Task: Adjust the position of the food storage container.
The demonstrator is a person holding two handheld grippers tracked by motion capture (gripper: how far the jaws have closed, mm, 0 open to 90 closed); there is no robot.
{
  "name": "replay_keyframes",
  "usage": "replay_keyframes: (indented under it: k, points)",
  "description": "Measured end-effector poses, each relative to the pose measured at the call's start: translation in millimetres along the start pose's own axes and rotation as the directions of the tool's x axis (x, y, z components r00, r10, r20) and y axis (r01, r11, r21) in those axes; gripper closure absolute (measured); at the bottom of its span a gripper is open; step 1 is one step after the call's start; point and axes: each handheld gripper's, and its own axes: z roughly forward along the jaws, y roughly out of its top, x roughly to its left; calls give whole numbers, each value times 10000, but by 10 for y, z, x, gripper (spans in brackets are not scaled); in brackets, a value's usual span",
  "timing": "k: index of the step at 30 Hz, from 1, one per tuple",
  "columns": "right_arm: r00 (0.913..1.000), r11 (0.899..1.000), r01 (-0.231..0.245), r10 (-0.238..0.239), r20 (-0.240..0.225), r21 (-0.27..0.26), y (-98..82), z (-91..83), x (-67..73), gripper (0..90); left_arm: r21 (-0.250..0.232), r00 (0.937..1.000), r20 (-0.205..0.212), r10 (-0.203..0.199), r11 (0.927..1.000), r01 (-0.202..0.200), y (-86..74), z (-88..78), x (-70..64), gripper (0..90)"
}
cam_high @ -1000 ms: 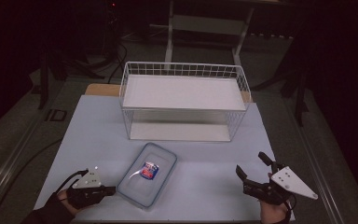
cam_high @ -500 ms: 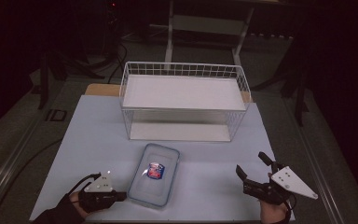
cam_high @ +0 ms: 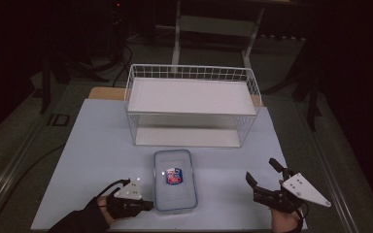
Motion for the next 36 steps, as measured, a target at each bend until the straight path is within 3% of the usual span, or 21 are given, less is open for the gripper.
replay_keyframes:
  k: [5,11,13,17,20,36]
  points:
    - [10000,10000,-35,35,-33,-4,-2,-1,-8,110,9,9994,330,142,9999,-143,120,161,-33,896]
    - [10000,10000,-22,22,-41,-19,0,-11,-6,110,179,9989,357,292,9994,-299,203,262,-53,896]
    - [10000,10000,-7,7,-44,-37,0,-15,-11,110,148,9998,143,127,9998,-129,190,213,-8,896]
    - [10000,10000,-69,69,-70,-15,-4,-7,-18,110,-173,9997,206,-165,9997,169,208,193,6,896]
    - [9999,10000,-67,67,-107,57,-4,1,-14,110,-114,9997,259,54,9999,-51,267,247,-19,896]
    - [9999,9999,-97,98,-131,54,-6,1,-16,110,118,9975,558,439,9989,-446,608,610,-70,897]
